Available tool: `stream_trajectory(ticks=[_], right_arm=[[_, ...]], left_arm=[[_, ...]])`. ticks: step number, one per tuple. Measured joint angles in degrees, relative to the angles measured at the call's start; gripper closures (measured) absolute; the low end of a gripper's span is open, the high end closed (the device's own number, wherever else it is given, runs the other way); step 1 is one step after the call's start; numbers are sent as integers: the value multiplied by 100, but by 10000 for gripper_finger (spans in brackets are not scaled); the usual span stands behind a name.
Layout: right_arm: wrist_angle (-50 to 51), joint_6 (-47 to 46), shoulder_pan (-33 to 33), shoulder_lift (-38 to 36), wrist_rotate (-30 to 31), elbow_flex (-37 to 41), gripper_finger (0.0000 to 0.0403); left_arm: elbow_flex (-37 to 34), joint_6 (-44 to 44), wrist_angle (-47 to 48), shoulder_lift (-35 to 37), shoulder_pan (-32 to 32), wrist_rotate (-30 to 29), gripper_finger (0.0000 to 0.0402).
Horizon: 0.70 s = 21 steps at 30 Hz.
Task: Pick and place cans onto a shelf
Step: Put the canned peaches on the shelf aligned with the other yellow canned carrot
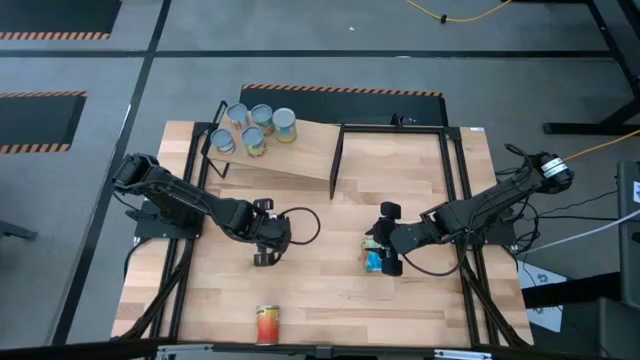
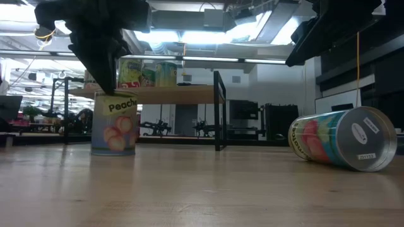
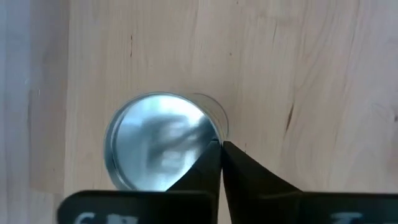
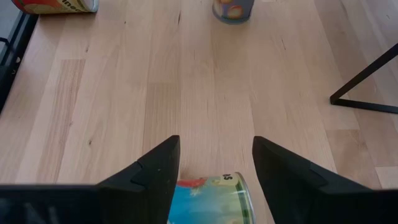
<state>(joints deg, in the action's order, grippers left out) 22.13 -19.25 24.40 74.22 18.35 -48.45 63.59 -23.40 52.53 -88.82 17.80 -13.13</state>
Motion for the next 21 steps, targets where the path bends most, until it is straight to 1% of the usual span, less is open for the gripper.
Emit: stream_trajectory(ticks=[10, 16, 21], right_arm=[[-2, 0, 0, 0, 1, 0, 196], [-4, 0, 1, 0, 0, 0, 196], [-4, 2, -2, 2, 0, 0, 196]], left_arm=[[-26, 2, -17, 128, -74, -39, 400], [-33, 2, -62, 553, -196, -32, 401], [-31, 2, -394, 1006, -321, -52, 401]])
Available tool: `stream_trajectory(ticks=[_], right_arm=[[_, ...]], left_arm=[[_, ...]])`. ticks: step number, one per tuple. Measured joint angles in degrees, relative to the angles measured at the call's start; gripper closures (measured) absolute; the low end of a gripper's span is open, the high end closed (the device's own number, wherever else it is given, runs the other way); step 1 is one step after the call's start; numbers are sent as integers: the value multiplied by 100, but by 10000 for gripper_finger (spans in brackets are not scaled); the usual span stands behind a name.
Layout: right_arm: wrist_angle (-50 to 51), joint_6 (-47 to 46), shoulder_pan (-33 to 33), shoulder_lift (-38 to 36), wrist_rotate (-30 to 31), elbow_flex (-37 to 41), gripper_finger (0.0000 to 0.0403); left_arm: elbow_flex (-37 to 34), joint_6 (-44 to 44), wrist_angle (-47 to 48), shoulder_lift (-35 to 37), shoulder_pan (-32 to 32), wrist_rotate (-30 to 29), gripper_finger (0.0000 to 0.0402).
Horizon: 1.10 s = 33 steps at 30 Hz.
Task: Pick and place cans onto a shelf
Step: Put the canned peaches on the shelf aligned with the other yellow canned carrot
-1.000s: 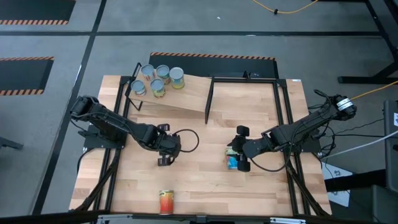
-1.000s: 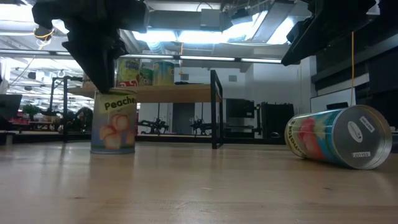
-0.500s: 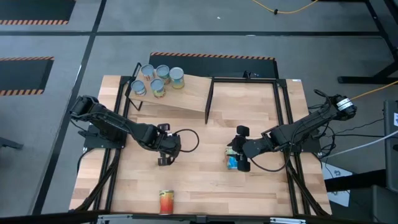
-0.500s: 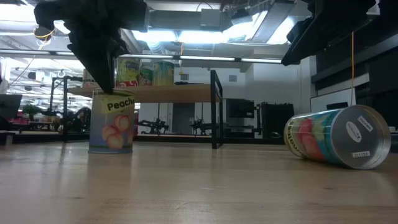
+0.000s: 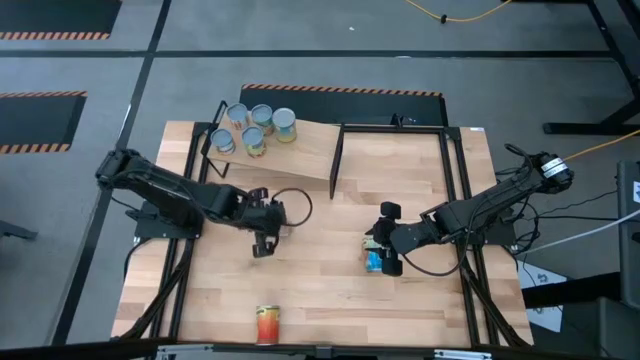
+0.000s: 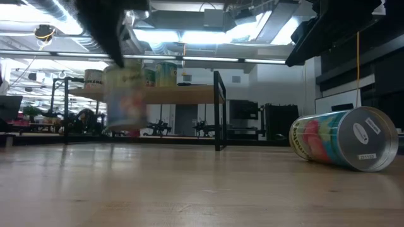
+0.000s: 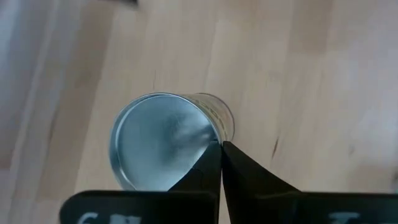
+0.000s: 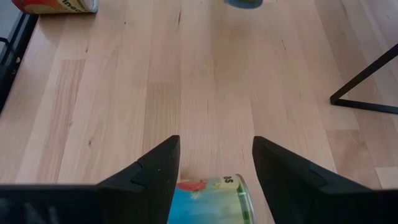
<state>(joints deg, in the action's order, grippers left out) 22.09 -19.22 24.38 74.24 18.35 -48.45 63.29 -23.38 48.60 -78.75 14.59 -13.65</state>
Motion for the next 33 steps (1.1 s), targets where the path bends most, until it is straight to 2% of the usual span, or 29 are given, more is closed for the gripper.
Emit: stream_trajectory(ticks=[9, 16, 27, 33], right_arm=[[-4, 4, 1, 0, 1, 0, 196], [-6, 2, 2, 0, 0, 0, 196], [-33, 2, 1, 0, 1, 0, 196], [-59, 2, 1, 0, 2, 0, 196]], left_arm=[[72, 12, -742, 840, -324, -170, 401], [1216, 1036, -665, 743, -606, -242, 401], [3540, 2045, 884, 45, -1375, -547, 401], [3965, 2251, 1593, -400, -1868, -545, 401]])
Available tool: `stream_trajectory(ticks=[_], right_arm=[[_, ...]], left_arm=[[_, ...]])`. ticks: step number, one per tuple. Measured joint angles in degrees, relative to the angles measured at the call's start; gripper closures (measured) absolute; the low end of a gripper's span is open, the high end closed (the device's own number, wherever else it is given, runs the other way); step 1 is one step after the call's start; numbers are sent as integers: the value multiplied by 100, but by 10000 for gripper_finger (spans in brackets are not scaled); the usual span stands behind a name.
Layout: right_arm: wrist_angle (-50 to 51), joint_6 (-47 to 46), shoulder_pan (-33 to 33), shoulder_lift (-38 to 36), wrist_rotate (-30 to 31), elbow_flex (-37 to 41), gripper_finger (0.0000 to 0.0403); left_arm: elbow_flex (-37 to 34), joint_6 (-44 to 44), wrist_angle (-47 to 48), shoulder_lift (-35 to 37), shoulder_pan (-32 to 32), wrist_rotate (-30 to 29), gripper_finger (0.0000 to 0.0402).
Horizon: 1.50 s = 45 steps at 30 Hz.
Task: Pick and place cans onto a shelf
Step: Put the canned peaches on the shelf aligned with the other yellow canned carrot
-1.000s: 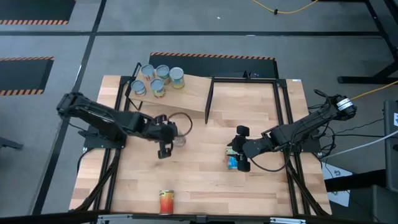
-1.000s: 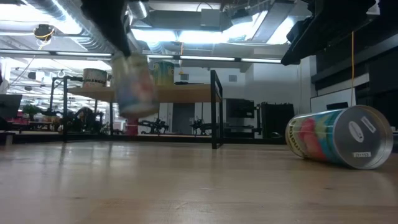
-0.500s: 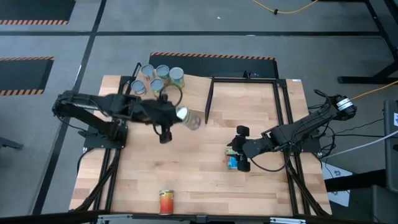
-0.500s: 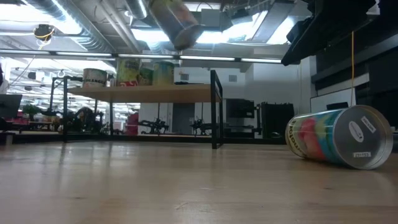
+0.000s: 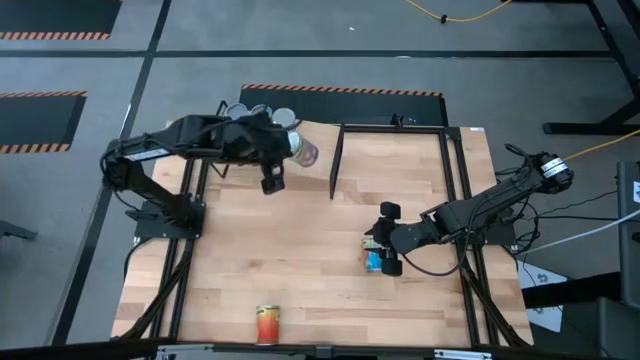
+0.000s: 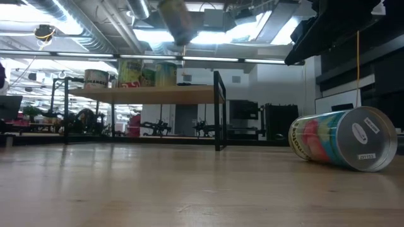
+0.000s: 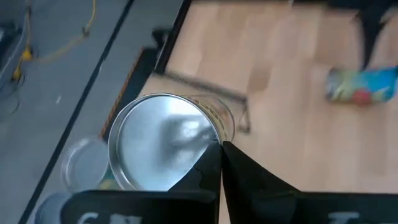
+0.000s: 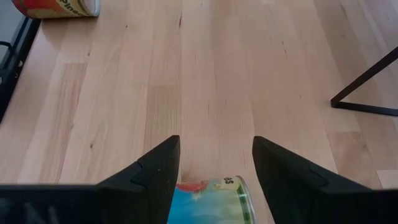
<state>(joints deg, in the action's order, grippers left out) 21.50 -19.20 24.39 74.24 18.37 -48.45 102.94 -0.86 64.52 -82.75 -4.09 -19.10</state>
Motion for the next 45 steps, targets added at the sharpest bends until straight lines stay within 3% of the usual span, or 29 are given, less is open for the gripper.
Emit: stream_trajectory(ticks=[9, 17, 28, 45], right_arm=[[9, 2, -1, 0, 0, 0, 196], [9, 0, -1, 0, 0, 0, 196], [7, 2, -1, 0, 0, 0, 196], [7, -2, -1, 2, 0, 0, 196]], left_arm=[[0, 10, 1012, -668, -607, -245, 401], [0, 256, 1067, -1141, -910, -257, 401], [9, 258, 1181, -1260, -1055, -10, 401], [9, 258, 1170, -1260, -1055, -36, 337]])
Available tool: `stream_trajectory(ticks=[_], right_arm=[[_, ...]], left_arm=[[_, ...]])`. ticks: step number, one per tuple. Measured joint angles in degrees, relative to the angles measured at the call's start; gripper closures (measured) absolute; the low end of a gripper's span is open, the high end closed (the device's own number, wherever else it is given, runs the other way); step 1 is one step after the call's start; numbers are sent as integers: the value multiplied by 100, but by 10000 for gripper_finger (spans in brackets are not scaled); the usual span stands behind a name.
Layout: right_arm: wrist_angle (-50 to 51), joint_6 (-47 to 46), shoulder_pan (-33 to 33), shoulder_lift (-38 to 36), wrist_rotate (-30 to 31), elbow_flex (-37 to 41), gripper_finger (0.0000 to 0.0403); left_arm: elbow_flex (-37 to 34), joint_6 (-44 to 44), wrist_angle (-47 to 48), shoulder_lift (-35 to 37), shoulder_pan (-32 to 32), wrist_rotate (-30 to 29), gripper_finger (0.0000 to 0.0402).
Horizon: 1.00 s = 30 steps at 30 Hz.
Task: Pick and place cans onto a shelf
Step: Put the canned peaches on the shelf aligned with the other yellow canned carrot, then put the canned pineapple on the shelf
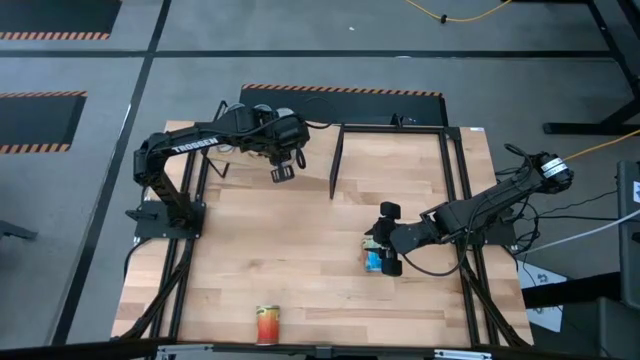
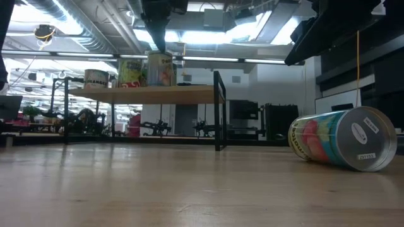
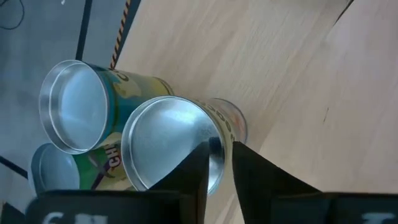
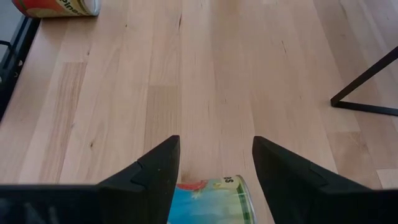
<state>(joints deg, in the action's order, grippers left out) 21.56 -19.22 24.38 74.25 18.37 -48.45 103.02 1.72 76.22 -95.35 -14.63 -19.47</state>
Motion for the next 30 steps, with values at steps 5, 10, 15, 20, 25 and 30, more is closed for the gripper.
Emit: stream_trajectory(ticks=[5, 10, 15, 20, 25, 30], right_arm=[[0, 0, 1, -2, 0, 0, 196], [0, 0, 0, 0, 0, 0, 196], [0, 0, 2, -2, 0, 0, 196], [2, 0, 0, -2, 0, 0, 196], [2, -1, 1, -2, 0, 0, 196], [-2, -2, 1, -2, 0, 0, 196]], left_arm=[[0, -7, -70, -9, 0, -127, 306], [-2, -2, -111, -9, 20, -130, 288], [-7, -2, -207, 29, 65, -127, 290], [104, 0, -213, 85, 217, -110, 290], [524, -98, -219, 103, 552, -54, 291], [901, -396, -218, 105, 1071, 430, 291]])
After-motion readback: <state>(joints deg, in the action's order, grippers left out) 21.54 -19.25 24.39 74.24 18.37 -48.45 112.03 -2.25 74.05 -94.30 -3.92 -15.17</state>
